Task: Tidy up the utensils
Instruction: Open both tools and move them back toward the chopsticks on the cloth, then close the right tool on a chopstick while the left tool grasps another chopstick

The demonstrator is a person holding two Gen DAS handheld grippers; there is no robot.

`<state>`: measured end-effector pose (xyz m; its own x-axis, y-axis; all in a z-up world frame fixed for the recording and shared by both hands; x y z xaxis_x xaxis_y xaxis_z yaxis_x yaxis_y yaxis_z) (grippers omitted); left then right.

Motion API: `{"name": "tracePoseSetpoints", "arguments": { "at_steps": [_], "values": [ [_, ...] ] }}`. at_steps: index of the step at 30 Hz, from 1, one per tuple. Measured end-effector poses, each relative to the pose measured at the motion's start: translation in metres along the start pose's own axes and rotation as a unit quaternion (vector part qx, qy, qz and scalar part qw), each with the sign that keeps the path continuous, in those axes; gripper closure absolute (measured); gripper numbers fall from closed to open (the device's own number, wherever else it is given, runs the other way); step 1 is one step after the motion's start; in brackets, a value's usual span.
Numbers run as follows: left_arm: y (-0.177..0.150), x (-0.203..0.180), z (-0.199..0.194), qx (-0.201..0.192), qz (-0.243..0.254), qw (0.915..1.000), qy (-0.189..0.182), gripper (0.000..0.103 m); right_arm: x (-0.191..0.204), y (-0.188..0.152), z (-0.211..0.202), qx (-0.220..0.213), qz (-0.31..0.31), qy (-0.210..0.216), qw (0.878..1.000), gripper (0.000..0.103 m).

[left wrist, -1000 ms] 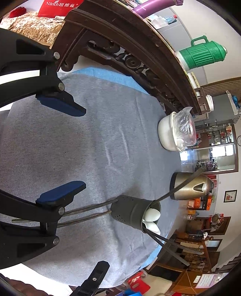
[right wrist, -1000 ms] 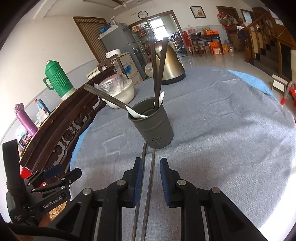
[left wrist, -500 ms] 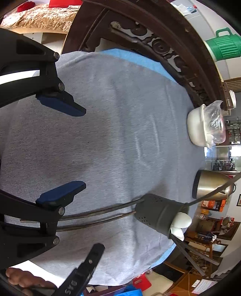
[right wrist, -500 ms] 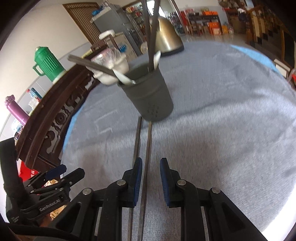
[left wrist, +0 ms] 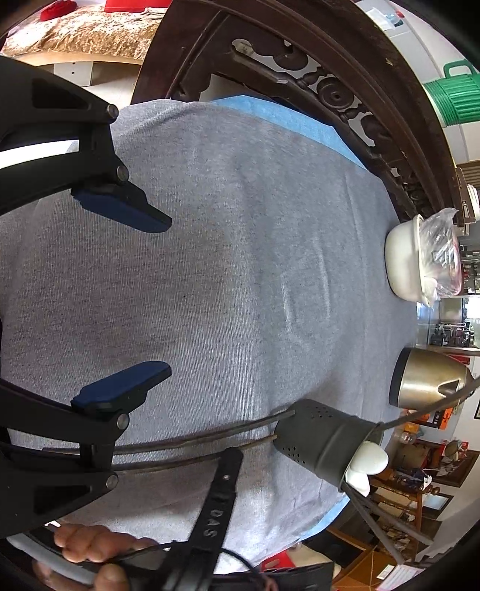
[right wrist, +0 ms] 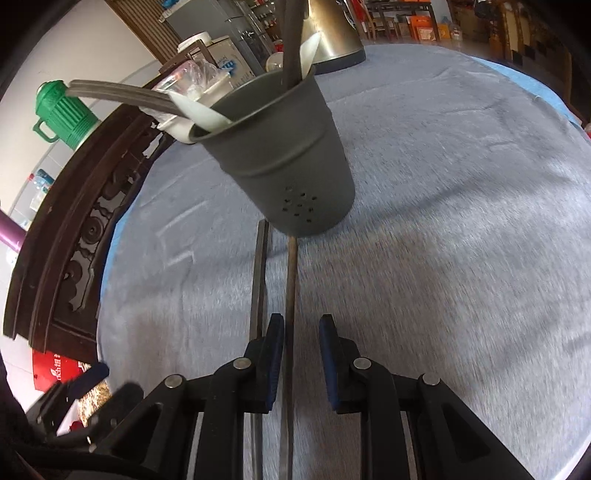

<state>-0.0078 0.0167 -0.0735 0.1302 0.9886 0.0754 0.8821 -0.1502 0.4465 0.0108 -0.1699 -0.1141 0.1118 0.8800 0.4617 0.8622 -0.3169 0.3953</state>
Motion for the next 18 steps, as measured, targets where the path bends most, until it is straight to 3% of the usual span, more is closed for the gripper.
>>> {"name": "tracePoseSetpoints", "arguments": {
  "at_steps": [4, 8, 10, 18],
  "values": [
    [0.001, 0.002, 0.002, 0.002, -0.003, 1.0, -0.002, 0.03, 0.002, 0.009, 0.008, 0.002, 0.002, -0.012, 1.0, 0.082],
    [0.002, 0.0, 0.002, 0.002, -0.002, 1.0, -0.008, 0.03, 0.004, 0.01, 0.009, 0.006, -0.013, -0.031, 0.999, 0.094],
    [0.003, -0.002, 0.003, 0.004, 0.0, 0.9999, -0.012, 0.03, 0.0, 0.009, 0.008, 0.005, -0.011, -0.041, 0.999, 0.095],
    [0.027, -0.031, 0.007, 0.014, 0.006, 0.9973, -0.072, 0.03, -0.036, 0.006, -0.012, 0.004, 0.022, -0.059, 0.998, 0.095]
  ]
}}
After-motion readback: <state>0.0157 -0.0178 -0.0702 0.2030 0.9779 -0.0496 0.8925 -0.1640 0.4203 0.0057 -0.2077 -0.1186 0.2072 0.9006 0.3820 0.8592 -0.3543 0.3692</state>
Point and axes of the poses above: each gripper's, at about its wrist camera, not at the fingertips, and z roughly the way its jaws point, x to its left, y to its top, the point moved 2 cm from there along z, roughly the way its jaws point, and after that the axes turned 2 degrees about y, right-handed, at the moved point
